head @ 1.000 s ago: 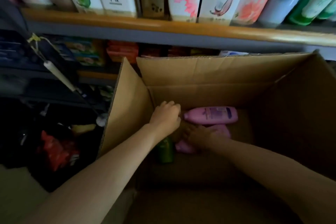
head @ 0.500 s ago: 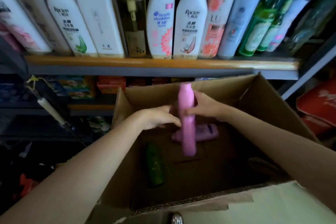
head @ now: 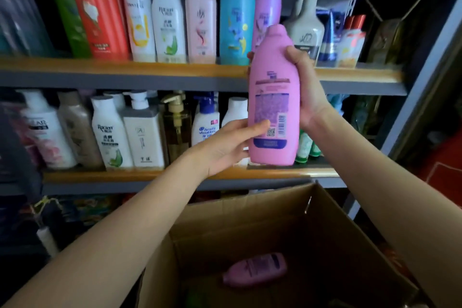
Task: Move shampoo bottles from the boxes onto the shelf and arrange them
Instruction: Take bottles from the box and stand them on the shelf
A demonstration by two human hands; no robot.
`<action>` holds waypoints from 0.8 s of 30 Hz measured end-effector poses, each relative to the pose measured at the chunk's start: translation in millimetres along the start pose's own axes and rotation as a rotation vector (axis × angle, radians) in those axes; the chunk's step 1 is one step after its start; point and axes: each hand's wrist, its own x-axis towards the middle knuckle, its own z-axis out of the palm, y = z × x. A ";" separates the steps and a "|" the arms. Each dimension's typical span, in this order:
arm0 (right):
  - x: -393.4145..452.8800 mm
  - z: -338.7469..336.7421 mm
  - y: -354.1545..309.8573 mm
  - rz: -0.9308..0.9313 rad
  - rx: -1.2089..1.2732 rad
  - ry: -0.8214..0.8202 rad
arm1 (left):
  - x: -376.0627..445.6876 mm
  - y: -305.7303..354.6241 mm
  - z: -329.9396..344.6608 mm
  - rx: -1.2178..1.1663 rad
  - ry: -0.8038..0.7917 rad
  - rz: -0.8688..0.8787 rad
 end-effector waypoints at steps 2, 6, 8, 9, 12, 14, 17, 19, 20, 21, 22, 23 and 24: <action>1.1 9.4 -4.4 0.011 -0.044 -0.062 | 2.7 13.0 -1.7 -0.201 -0.099 0.062; 6.2 33.4 -16.5 -0.063 -0.140 0.112 | 13.3 52.1 3.4 -0.356 -0.066 0.066; 17.1 36.9 -28.2 -0.312 -0.277 0.344 | 22.5 70.9 0.7 -0.069 0.124 0.095; 22.5 37.1 -32.7 -0.448 -0.375 0.450 | 26.0 79.4 -1.3 0.078 0.223 0.124; 38.6 25.4 -42.0 -0.758 -0.719 0.740 | 36.3 99.7 -13.4 0.582 0.432 0.269; 51.2 14.3 -48.8 -0.868 -0.831 0.830 | 46.4 107.9 -23.0 0.940 0.509 0.340; 74.2 -1.7 -53.7 -0.896 -0.867 0.876 | 62.3 115.3 -31.6 1.222 0.607 0.357; 89.8 -9.8 -50.5 -0.883 -0.884 0.879 | 73.0 119.0 -33.1 1.294 0.625 0.352; 97.3 -13.2 -48.1 -0.871 -0.905 0.874 | 78.0 120.5 -33.8 1.316 0.628 0.352; 103.6 -15.4 -45.1 -0.857 -0.927 0.863 | 82.3 122.1 -33.9 1.344 0.630 0.351; 108.1 -16.6 -41.9 -0.840 -0.945 0.842 | 86.0 123.3 -33.8 1.377 0.631 0.349; 113.5 -19.1 -38.9 -0.824 -0.966 0.821 | 89.5 124.6 -34.1 1.413 0.630 0.347; 118.1 -21.4 -36.4 -0.800 -0.997 0.811 | 92.8 125.6 -34.5 1.443 0.629 0.345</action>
